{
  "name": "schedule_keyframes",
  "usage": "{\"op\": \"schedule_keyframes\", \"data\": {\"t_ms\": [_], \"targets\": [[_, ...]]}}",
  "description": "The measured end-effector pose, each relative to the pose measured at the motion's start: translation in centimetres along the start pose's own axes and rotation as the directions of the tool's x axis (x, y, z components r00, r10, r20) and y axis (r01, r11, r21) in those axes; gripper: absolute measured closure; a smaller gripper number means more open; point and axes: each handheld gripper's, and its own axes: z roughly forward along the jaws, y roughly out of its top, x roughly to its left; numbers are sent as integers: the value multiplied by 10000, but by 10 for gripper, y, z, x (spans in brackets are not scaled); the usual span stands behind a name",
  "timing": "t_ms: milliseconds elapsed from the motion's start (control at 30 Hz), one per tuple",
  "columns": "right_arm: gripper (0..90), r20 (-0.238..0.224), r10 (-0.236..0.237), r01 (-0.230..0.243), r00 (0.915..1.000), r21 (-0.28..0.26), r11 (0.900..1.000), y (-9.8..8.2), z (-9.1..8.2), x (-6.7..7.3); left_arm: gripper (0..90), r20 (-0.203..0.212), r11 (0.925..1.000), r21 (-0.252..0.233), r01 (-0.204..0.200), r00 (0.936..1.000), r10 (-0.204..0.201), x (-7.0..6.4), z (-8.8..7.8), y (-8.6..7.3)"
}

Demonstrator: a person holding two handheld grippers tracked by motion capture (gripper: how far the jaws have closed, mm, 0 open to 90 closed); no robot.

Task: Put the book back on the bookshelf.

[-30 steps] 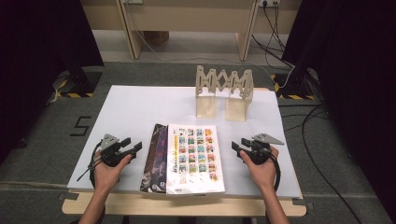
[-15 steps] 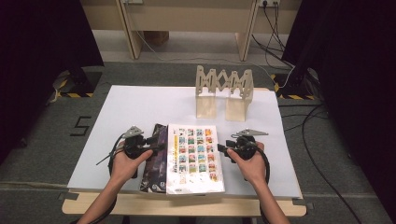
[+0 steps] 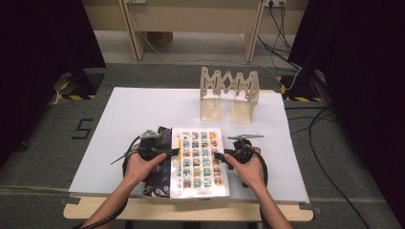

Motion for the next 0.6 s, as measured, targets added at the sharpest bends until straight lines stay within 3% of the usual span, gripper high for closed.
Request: {"op": "schedule_keyframes", "data": {"t_ms": [100, 300, 533, 600], "targets": [[454, 172, 62, -63, 9998, 69, 10000, 1, 0, 3, 414, 256, 9995, 119, 291, 9992, -294, 0, 4, 0], [495, 419, 4, -5, 9991, 19, 10000, -3, -3, 10, 410, 125, 9994, 219, 262, 9996, -264, 3, 5, 1], [513, 150, -400, 393, 9991, 403, 9984, -7, -6, 21, 410, -271, 9997, 254, 60, 9996, -53, 5, 6, 7], [512, 140, -405, 398, 9991, 468, 9981, -7, -6, 21, 412, -311, 9997, 196, 156, 9994, -150, 5, 6, 6]]}}
